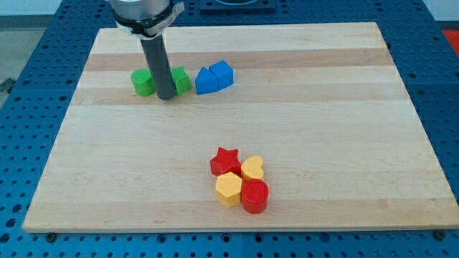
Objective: Move green circle into green star
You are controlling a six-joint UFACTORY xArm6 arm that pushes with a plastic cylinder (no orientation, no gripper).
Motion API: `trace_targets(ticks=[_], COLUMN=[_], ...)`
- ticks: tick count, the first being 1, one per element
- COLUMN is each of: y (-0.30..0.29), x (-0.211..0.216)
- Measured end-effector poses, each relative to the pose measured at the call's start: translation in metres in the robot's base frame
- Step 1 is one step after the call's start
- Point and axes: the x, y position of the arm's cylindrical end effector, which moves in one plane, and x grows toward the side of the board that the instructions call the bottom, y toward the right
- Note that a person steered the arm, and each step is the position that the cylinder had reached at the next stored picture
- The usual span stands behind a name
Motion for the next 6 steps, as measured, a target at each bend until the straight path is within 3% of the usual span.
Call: trace_targets(ticks=[1, 2, 3, 6], y=[-0.041, -0.107, -0.134, -0.04], x=[0.018, 0.016, 0.002, -0.02])
